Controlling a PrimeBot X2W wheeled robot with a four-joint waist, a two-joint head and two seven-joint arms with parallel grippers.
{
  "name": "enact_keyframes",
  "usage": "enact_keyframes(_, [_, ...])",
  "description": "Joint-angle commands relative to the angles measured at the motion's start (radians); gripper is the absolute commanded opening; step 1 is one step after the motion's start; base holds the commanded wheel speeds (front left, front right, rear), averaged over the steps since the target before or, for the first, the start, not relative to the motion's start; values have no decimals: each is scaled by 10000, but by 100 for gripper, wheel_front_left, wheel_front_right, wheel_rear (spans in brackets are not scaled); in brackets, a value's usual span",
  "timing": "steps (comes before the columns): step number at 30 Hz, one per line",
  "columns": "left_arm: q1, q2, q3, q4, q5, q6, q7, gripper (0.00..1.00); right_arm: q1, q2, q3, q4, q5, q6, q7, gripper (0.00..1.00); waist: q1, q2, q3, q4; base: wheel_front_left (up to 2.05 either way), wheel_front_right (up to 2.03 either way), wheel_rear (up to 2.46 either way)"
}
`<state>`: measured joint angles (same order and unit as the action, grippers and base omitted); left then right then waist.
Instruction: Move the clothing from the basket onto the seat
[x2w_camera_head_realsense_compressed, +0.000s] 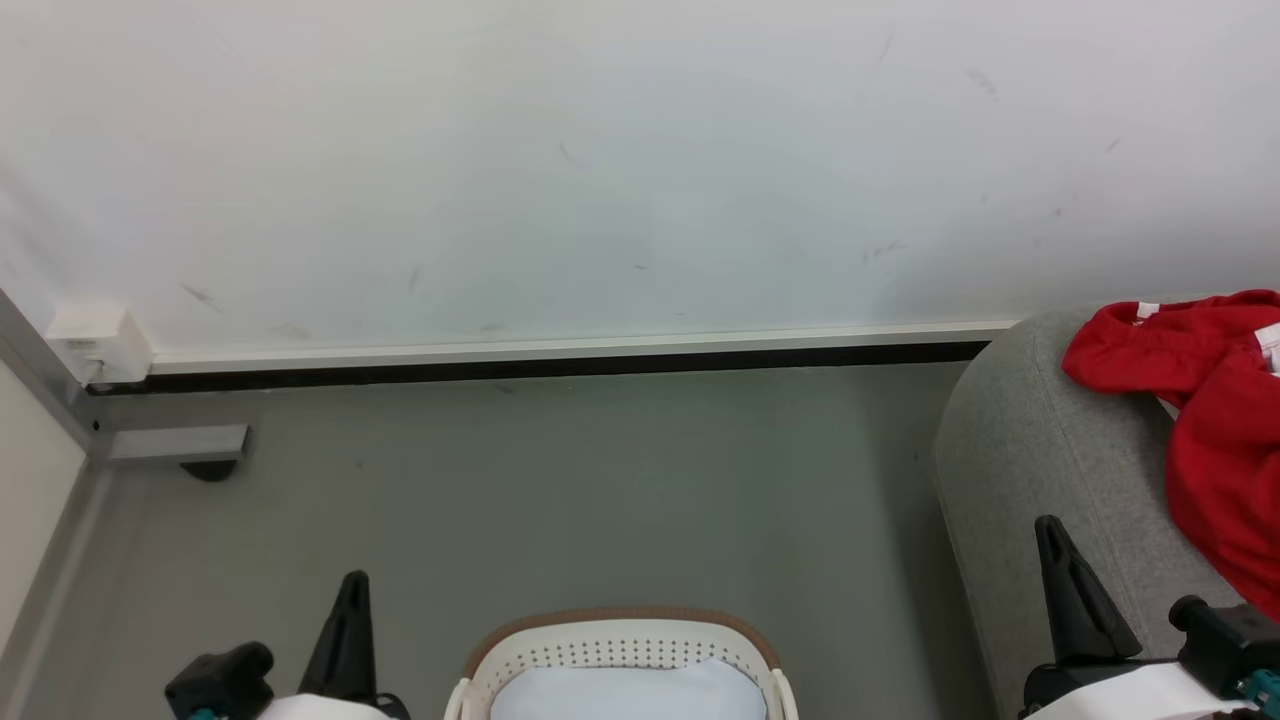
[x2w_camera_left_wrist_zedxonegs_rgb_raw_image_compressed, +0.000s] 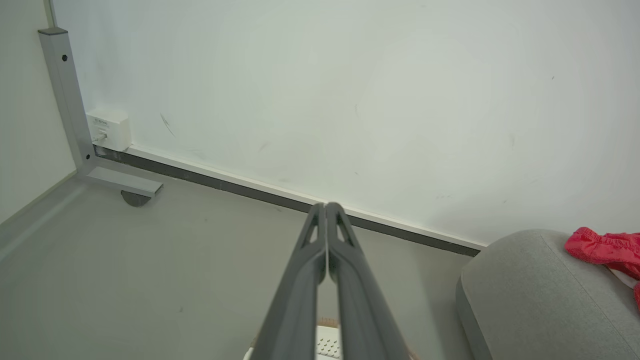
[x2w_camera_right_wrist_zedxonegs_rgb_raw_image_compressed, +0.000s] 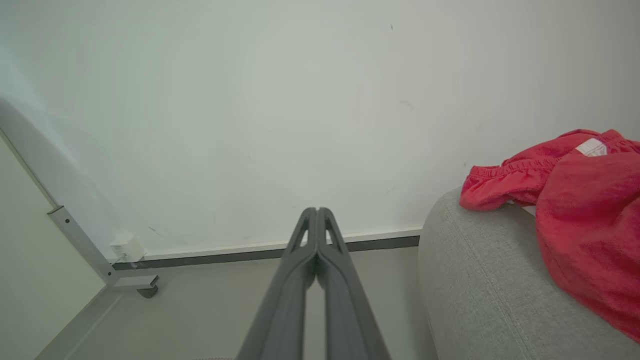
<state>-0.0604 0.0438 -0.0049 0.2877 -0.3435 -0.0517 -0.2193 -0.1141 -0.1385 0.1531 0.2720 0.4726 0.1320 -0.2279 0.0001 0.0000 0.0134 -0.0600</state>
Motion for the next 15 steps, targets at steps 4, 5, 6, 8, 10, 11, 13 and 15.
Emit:
enact_keyframes(4, [-217, 41, 112, -192, -1015, -55, 204, 0, -151, 1, -243, -161, 913, -2, 226, 0, 0, 0, -5, 23, 0, 0, 0])
enact_keyframes(5, [-216, 41, 121, -204, -1191, -67, 245, 0, -150, 11, -275, -162, 1071, -2, 270, 0, 0, 0, -6, 28, 0, 0, 0])
enact_keyframes(6, [-216, 42, 132, -215, -1361, -78, 283, 0, -149, 21, -308, -163, 1227, -3, 315, 0, 0, 0, -7, 33, 0, 0, 0])
enact_keyframes(8, [-218, 43, 155, -234, -1704, -100, 366, 0, -147, 41, -371, -166, 1535, -3, 402, 0, 0, 0, -9, 43, 0, 0, 0])
enact_keyframes(10, [-223, 45, 179, -250, -2030, -118, 449, 0, -144, 60, -435, -170, 1836, -3, 486, 0, 0, 0, -11, 53, 0, 0, 0])
enact_keyframes(11, [-227, 45, 191, -256, -2194, -129, 488, 0, -143, 70, -467, -171, 1985, -4, 528, 0, 0, 0, -12, 58, 0, 0, 0])
enact_keyframes(13, [-236, 46, 218, -266, -2511, -151, 569, 0, -140, 89, -529, -175, 2274, -4, 610, 0, 0, 0, -14, 68, 0, 0, 0])
enact_keyframes(15, [-246, 48, 245, -275, -2819, -173, 650, 0, -137, 109, -586, -179, 2555, -4, 689, 0, 0, 0, -16, 78, 0, 0, 0])
